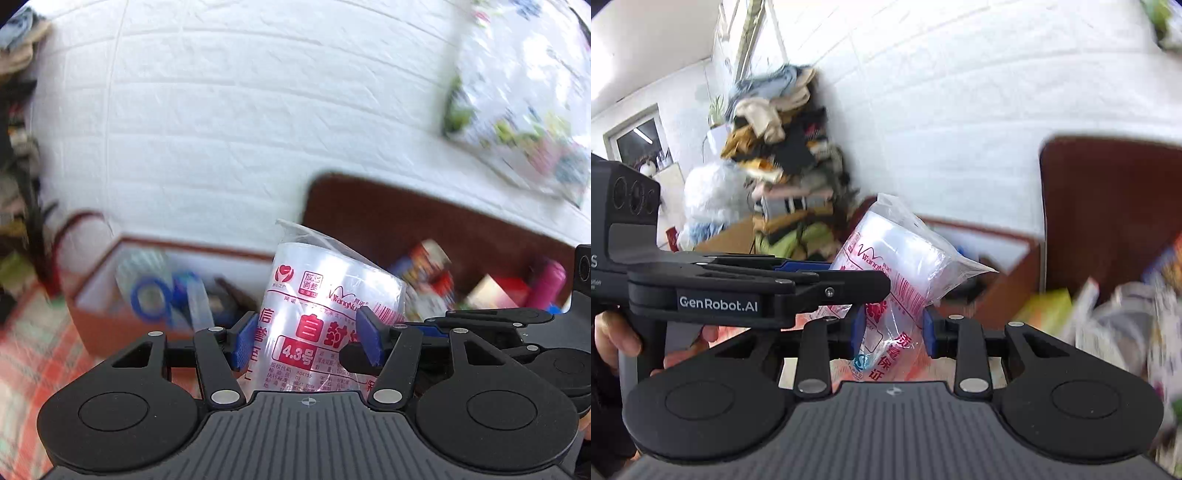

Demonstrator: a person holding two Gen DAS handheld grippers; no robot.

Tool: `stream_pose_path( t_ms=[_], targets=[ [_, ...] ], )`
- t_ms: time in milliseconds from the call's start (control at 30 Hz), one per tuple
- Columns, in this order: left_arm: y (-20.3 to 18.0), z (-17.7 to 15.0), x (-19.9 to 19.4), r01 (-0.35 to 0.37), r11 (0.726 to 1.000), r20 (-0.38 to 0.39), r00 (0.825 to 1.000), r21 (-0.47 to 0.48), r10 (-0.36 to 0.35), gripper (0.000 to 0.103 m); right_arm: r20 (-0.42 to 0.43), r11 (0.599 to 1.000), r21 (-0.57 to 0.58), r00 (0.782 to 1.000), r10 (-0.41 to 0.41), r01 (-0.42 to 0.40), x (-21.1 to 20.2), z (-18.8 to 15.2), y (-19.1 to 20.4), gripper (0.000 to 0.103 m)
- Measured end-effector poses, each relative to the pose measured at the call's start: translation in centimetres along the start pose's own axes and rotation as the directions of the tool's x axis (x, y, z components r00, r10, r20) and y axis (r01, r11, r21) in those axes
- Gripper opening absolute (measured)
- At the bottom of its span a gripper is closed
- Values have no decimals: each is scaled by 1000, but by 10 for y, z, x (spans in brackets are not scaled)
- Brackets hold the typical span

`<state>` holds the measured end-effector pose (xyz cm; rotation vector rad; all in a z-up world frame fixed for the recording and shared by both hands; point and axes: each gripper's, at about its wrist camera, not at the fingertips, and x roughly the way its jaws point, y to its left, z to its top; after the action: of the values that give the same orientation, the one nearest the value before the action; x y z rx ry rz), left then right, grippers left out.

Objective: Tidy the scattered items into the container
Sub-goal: 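Lift the white bag roll with the left gripper and carry it to the brown box, then lower the bag roll into the brown box and open the left gripper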

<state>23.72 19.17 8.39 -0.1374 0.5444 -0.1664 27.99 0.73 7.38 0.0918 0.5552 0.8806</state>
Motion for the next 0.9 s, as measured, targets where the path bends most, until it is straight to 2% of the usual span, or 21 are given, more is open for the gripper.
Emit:
stream_pose_path(
  t_ms=[100, 267, 533, 567, 633, 667, 733, 900],
  targets=[
    [22, 25, 21, -5, 1000, 14, 1000, -16, 5, 60, 4, 1000, -7, 1000, -3, 3, 26, 27, -8, 36],
    [59, 42, 67, -11, 999, 20, 1000, -49, 12, 60, -6, 1000, -13, 1000, -13, 13, 77, 53, -25, 36],
    [108, 39, 135, -37, 996, -22, 999, -81, 36, 61, -45, 999, 30, 999, -24, 25, 154, 53, -57, 36],
    [111, 37, 142, -57, 995, -27, 998, -86, 55, 70, -48, 999, 35, 999, -26, 28, 162, 52, -61, 37],
    [118, 33, 156, -97, 991, -38, 995, -95, 94, 83, -51, 998, 31, 997, -51, 53, 174, 47, -66, 44],
    [121, 31, 162, -117, 988, -44, 993, -100, 114, 93, -51, 997, 25, 996, -71, 72, 179, 43, -68, 56],
    [123, 26, 166, -131, 988, -43, 991, -81, 127, 95, -50, 994, 12, 993, -109, 110, 190, 36, -72, 71],
    [114, 15, 158, -164, 986, -32, 986, -6, 164, 98, -62, 992, 14, 990, -124, 125, 183, 24, -80, 79]
  ],
)
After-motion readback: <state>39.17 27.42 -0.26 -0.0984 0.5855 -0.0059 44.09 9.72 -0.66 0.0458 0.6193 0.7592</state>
